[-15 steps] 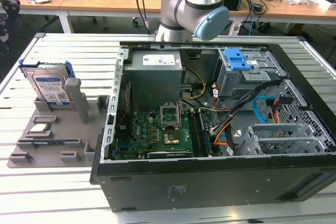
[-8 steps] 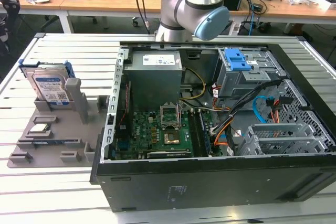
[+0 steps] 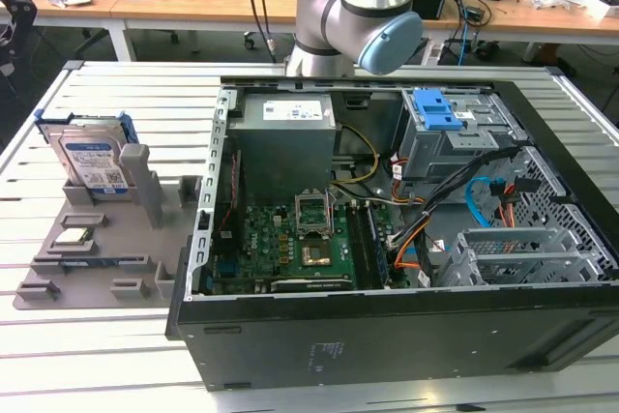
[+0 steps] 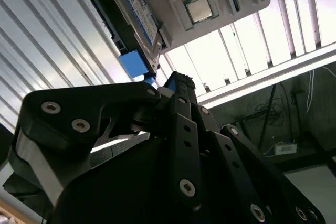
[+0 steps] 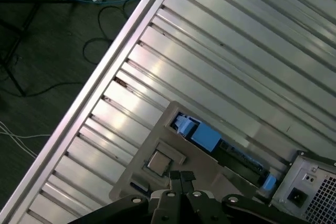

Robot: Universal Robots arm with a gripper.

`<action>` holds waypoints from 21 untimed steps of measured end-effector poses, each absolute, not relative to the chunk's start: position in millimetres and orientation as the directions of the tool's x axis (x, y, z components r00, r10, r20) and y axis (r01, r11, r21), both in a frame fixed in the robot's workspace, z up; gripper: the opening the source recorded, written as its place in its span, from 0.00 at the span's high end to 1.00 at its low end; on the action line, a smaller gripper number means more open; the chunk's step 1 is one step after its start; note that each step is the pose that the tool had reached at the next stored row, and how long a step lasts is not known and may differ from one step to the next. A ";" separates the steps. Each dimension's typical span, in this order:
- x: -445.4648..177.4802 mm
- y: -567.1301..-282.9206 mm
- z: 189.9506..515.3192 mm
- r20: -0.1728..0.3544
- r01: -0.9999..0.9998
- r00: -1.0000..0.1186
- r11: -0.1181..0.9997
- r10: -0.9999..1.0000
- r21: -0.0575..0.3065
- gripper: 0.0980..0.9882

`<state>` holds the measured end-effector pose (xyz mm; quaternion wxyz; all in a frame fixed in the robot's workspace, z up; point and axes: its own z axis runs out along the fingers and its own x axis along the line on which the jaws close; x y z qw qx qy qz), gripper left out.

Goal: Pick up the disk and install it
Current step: 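Pick up the disk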

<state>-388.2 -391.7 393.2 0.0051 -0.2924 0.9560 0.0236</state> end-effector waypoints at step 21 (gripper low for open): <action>-388.2 -391.7 393.2 -0.023 -0.804 -0.594 0.593 -0.804 0.042 0.99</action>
